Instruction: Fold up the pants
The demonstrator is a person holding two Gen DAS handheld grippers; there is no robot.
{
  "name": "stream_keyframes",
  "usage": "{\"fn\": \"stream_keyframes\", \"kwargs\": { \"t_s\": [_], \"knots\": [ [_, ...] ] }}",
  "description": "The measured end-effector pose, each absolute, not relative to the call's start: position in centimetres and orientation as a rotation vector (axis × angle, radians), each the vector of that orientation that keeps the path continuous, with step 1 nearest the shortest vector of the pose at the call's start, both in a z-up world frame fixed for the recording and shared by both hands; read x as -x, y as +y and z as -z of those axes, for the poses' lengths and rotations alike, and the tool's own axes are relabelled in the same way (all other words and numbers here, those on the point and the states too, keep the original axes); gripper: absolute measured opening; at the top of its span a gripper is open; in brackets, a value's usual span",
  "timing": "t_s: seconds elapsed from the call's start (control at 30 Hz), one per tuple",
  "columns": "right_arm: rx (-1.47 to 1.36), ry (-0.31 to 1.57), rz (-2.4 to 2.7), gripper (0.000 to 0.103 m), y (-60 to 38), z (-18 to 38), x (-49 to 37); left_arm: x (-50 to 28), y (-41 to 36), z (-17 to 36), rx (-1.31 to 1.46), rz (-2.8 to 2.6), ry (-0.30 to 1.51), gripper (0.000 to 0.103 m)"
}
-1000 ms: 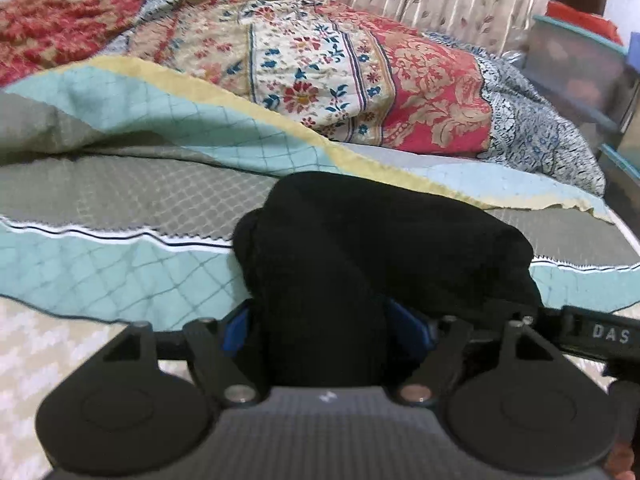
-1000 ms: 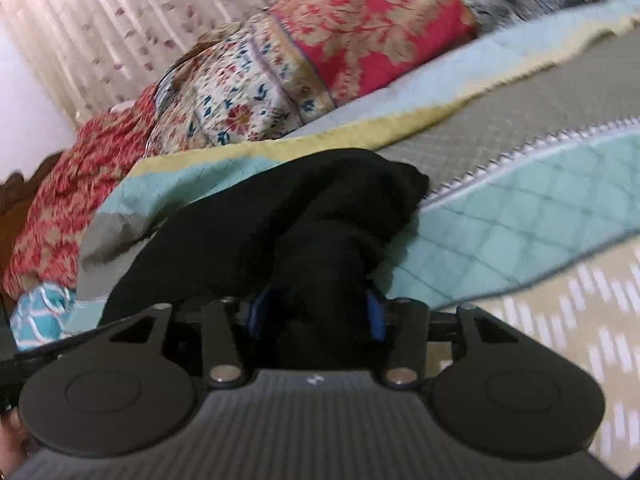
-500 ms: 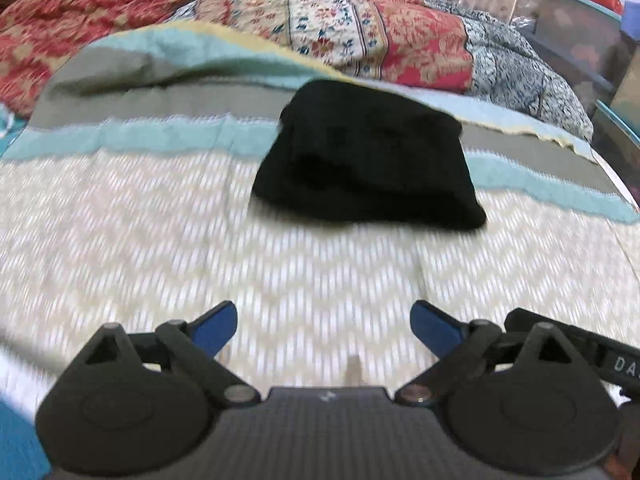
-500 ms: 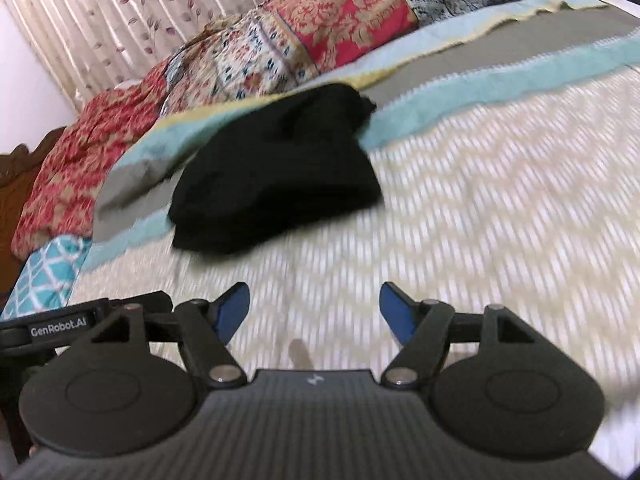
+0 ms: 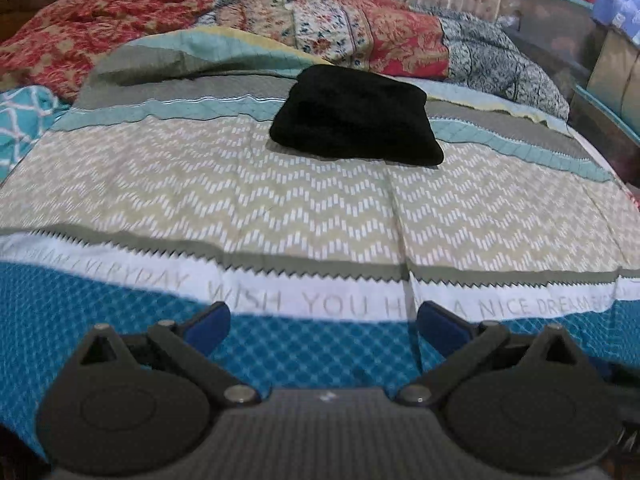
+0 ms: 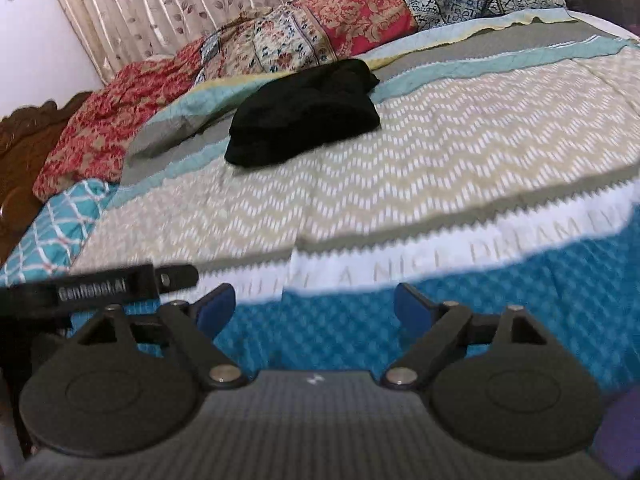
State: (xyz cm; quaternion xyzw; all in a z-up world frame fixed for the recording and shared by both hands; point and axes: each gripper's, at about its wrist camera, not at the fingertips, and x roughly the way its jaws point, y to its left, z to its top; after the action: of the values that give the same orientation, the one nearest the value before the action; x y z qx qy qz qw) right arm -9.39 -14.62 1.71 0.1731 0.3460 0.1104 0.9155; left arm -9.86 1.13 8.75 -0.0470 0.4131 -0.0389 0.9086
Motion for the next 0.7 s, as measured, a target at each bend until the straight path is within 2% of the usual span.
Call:
{"fn": "stream_keyframes", "kwargs": {
  "t_s": [0.17, 0.27, 0.57, 0.7],
  "knots": [
    [-0.338, 0.74, -0.2, 0.096, -13.8, -0.6, 12.7, 13.0, 1.6, -9.0, 0.084, -0.021, 0.842, 0.103],
    [-0.385, 0.742, -0.15, 0.096, -14.2, -0.7, 13.6, 14.8, 1.8, -9.0, 0.068, -0.059, 0.857, 0.103],
    [-0.36, 0.695, -0.192, 0.097, -12.0, -1.8, 14.9, 19.8, 1.5, -12.1, -0.091, -0.176, 0.658, 0.103],
    [-0.343, 0.667, -0.218, 0.097, -11.8, -2.2, 15.5, 20.7, 1.1, -13.0, -0.089, -0.157, 0.623, 0.103]
  ]
}}
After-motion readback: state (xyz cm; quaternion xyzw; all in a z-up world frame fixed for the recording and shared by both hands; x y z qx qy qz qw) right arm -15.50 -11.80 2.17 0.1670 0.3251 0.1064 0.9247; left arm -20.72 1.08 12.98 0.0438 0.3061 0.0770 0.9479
